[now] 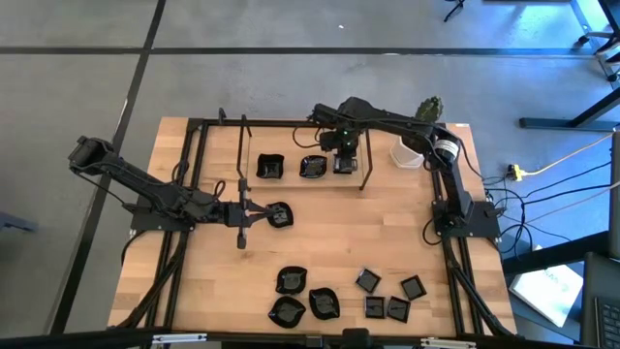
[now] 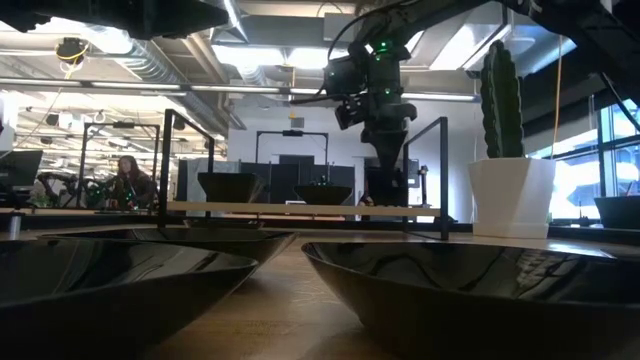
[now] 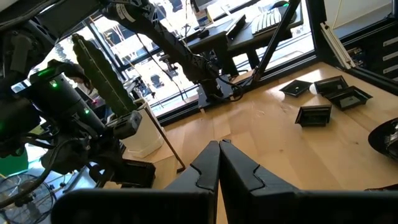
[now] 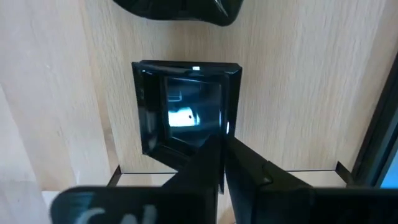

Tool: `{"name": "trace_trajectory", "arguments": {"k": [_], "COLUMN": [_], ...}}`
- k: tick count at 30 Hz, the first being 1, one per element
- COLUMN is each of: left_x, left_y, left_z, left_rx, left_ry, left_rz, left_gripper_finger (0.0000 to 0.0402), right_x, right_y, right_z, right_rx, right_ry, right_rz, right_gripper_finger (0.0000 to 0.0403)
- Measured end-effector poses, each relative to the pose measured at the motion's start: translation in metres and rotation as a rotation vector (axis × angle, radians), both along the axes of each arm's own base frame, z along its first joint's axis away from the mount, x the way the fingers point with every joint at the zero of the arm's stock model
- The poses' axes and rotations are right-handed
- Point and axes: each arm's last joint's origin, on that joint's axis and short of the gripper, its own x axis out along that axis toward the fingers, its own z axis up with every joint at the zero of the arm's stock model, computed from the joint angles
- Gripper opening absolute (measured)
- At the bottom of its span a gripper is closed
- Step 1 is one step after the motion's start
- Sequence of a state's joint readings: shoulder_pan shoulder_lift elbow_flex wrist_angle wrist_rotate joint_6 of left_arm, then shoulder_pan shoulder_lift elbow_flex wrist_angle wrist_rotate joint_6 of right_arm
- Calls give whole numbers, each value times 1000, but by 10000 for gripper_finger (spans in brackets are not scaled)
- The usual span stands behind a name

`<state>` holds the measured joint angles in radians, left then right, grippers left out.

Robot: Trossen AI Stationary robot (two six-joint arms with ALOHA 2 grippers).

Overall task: Pick & Place Mini shaped plates
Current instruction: Stack the square plate on the top of the square plate on the shelf, then stack the leaf-shaped plate on the top of the leaf-shaped plate on the shelf

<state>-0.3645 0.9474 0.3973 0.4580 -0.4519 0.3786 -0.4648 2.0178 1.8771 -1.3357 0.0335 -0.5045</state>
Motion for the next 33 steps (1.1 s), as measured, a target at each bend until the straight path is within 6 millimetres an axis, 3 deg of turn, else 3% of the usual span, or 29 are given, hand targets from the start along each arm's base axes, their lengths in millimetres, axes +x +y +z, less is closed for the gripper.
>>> {"name": "trace_trajectory", "arguments": {"k": [21, 25, 28, 33], "left_x": [0, 0, 0, 0], "left_y": [0, 0, 0, 0], "left_z": [0, 0, 0, 0], "left_rx": [0, 0, 0, 0], "left_ry": [0, 0, 0, 0], "left_rz": [0, 0, 0, 0], "left_gripper_finger": [4, 4, 4, 4], "right_x": [-3, -1, 2, 3], "right_y": [-2, 0, 9, 51], "right_z": [4, 23, 46, 87], "right_rx": [-87, -83, 37, 248], "right_ry": [61, 11, -107, -327], "right_rz": [-9, -8, 22, 170], "right_gripper_finger": [28, 28, 28, 28]}}
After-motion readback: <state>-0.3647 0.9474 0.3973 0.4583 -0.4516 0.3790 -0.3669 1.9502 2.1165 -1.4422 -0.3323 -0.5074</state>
